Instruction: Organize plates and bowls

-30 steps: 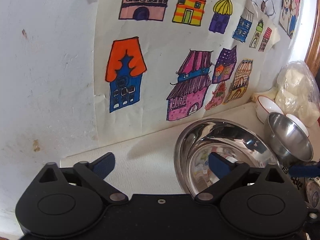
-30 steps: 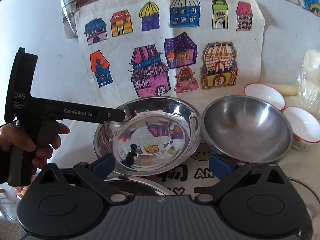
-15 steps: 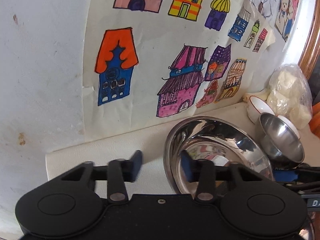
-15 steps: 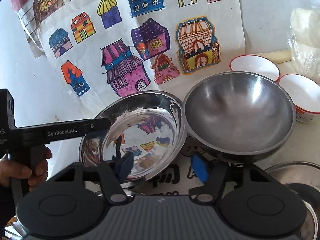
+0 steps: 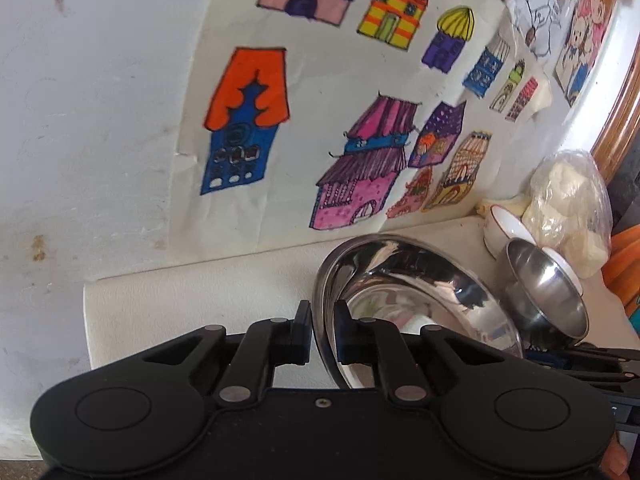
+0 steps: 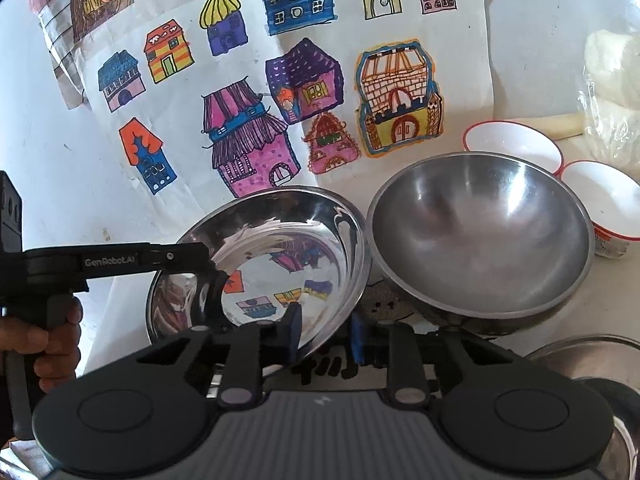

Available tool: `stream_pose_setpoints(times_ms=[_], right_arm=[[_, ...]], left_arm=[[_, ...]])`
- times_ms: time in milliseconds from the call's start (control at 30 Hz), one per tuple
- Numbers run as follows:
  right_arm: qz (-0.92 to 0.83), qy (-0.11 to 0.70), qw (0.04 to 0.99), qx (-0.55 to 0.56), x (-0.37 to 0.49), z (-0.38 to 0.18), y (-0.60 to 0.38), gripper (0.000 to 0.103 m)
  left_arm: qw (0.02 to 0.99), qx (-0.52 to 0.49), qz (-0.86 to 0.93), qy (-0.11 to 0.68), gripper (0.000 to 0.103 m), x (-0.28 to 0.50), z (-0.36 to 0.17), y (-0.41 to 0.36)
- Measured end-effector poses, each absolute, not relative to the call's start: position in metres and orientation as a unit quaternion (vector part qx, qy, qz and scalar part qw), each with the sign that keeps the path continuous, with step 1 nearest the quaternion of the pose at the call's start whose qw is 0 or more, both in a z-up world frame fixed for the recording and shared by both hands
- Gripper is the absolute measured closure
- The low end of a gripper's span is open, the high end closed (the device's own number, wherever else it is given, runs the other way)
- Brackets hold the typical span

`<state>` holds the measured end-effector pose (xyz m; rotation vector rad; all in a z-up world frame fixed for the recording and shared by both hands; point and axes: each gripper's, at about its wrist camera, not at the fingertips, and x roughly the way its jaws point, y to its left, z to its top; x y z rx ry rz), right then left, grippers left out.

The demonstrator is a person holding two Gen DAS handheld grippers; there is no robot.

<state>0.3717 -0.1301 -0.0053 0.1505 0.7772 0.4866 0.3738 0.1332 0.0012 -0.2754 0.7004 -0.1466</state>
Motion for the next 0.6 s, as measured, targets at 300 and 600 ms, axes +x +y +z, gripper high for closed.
stream_pose_setpoints(times_ms=[300, 600], right_arm=[[0.248, 0.353, 0.899, 0.070, 0.370, -0.001, -0.123, 0.075], [0.255, 0.313, 0.911, 0.082, 0.364, 0.006, -0.128, 0.075]], left_arm=[[0.944, -0.127, -0.064, 0.298, 0.094, 0.362, 0.021, 0.141], [0.958, -0.118, -0.073, 0.253, 0.093, 0.346, 0.045, 0.133]])
